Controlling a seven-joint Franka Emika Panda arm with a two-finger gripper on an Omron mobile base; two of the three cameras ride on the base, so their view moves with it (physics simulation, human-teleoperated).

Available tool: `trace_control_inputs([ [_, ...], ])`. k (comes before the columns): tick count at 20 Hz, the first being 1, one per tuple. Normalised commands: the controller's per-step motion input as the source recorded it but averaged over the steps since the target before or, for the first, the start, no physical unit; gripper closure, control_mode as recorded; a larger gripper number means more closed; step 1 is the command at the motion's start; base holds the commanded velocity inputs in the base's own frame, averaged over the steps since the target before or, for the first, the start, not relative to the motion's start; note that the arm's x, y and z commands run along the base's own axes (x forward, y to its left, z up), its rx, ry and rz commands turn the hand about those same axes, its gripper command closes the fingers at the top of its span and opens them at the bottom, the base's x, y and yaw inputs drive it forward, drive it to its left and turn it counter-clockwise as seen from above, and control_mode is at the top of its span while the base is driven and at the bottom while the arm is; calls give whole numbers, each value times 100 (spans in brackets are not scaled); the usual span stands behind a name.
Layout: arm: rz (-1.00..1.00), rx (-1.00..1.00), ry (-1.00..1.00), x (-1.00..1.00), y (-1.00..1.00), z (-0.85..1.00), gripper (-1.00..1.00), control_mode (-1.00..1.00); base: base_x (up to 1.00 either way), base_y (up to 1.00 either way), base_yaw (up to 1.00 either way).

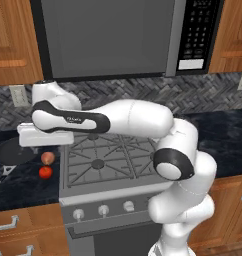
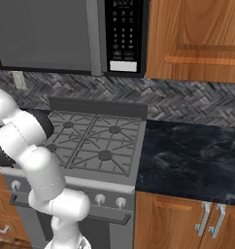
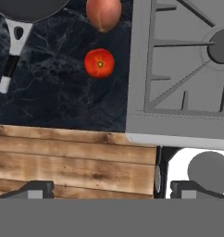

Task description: Place the pan on the rear left burner on the stove. Then place the tomato and the onion in the pan and turn on the rear left burner.

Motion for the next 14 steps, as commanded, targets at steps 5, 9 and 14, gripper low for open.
trace_control_inputs([
  [5,-3,0,0,0,29,-5,-100,-100,0,0,0],
  [9,-4,0,0,4,29,-11,-100,-100,0,0,0],
  [14,-4,0,0,2,29,-11,-100,-100,0,0,0],
])
